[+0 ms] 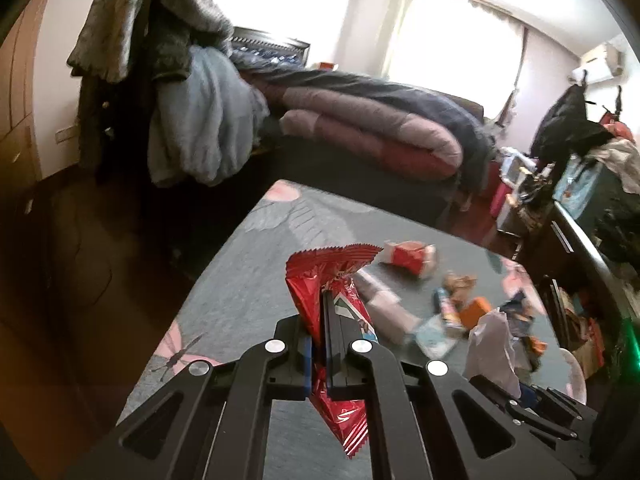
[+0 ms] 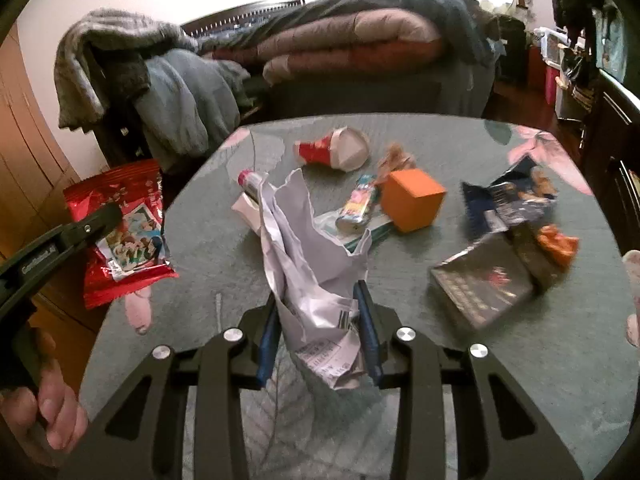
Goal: Collect trash
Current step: 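Carry both items to the pink wastebasket and open both tools to drop them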
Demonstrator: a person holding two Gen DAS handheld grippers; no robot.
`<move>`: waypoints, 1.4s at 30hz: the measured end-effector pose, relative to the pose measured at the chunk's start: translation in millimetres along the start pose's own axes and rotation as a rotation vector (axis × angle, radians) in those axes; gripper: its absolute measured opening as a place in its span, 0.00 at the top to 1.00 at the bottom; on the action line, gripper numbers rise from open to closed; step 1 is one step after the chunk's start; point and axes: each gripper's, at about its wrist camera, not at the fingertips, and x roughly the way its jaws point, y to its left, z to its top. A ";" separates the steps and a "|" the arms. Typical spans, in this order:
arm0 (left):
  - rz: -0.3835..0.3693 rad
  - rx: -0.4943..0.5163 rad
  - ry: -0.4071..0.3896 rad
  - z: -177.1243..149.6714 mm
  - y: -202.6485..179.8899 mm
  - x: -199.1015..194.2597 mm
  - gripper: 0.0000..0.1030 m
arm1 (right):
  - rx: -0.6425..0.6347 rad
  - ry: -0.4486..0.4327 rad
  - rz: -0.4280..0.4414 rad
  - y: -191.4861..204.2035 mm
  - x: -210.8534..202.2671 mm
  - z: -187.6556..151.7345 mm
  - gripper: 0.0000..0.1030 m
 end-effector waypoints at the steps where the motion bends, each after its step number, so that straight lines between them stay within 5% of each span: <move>1: -0.009 0.009 -0.008 0.6 -5.0 -4.7 0.96 | 0.005 -0.012 0.001 -3.6 -8.8 -1.6 0.66; 11: -0.152 0.131 -0.027 -2.7 -86.8 -31.1 0.96 | 0.062 -0.119 -0.063 -51.2 -82.8 -23.8 0.66; 26: -0.422 0.381 0.051 -37.9 -265.6 -20.1 0.96 | 0.321 -0.236 -0.298 -210.5 -161.7 -70.8 0.65; 33: -0.552 0.487 0.138 -63.9 -362.8 7.6 0.96 | 0.471 -0.249 -0.395 -295.2 -176.7 -96.7 0.65; 42: -0.597 0.635 0.188 -106.9 -469.9 48.5 0.96 | 0.595 -0.220 -0.431 -381.0 -158.2 -112.2 0.65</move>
